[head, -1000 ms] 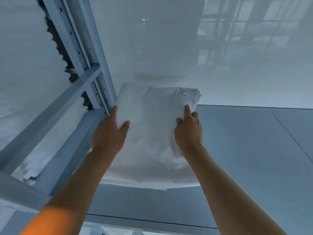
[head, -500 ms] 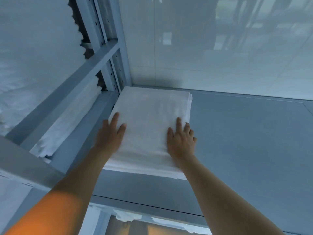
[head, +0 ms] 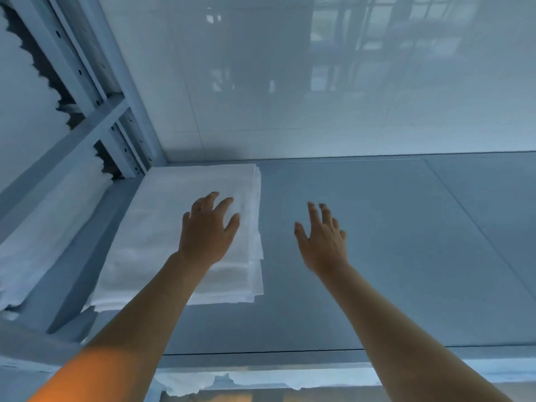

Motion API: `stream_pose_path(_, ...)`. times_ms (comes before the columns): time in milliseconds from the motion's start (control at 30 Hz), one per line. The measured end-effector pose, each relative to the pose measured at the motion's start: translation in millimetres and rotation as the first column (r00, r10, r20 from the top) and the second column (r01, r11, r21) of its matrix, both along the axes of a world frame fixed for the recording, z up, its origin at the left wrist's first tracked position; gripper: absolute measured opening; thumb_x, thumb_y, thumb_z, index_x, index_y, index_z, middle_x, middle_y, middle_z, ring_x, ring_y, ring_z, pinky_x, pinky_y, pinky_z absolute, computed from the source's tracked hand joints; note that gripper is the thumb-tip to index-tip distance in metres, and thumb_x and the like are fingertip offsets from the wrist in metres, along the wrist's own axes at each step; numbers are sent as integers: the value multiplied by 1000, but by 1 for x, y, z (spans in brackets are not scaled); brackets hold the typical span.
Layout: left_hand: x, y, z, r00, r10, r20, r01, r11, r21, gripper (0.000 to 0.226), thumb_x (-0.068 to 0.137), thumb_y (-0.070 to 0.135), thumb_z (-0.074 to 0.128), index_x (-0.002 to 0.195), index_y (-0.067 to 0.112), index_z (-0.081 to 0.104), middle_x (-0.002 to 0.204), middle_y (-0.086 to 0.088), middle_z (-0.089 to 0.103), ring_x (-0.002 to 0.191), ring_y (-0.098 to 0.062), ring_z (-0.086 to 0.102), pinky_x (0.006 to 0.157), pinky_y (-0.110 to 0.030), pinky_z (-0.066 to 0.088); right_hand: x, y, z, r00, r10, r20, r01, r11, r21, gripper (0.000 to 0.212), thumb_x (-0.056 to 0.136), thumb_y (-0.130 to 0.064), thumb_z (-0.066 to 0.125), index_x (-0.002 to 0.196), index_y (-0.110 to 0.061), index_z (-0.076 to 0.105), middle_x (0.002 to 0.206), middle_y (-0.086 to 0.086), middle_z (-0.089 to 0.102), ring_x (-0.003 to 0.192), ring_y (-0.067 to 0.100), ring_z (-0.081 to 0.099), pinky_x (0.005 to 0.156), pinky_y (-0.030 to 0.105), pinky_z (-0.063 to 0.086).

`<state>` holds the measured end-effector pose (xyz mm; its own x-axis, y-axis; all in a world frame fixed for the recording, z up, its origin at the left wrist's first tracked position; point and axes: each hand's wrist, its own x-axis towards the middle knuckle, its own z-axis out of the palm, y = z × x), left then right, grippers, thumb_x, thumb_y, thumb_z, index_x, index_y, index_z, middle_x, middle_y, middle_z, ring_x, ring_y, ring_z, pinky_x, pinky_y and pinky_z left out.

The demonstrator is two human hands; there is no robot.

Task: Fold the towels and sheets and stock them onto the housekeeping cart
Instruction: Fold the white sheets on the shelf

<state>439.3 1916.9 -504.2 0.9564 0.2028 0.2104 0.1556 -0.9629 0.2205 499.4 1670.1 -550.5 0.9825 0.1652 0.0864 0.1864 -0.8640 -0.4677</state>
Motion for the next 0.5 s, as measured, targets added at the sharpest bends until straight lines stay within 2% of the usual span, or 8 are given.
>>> stream_pose_path(300, 58, -212, 42, 981, -194, 29, 195, 981, -17, 53, 102, 42, 52, 148, 17, 51, 157, -10, 43, 143, -34, 39, 110, -51, 41, 15, -222, 46, 976, -204, 80, 202, 979, 30, 68, 102, -58, 35, 160, -24, 23, 168, 8, 17, 149, 33, 27, 117, 52, 27)
stream_pose_path(500, 79, -359, 50, 951, -308, 9, 308, 951, -23, 55, 100, 45, 53, 149, 19, 49, 158, -6, 41, 143, -30, 37, 112, -48, 40, 16, -363, 52, 953, -291, 88, 289, 957, 33, 67, 102, -57, 34, 160, -24, 23, 168, 7, 17, 149, 32, 27, 117, 52, 28)
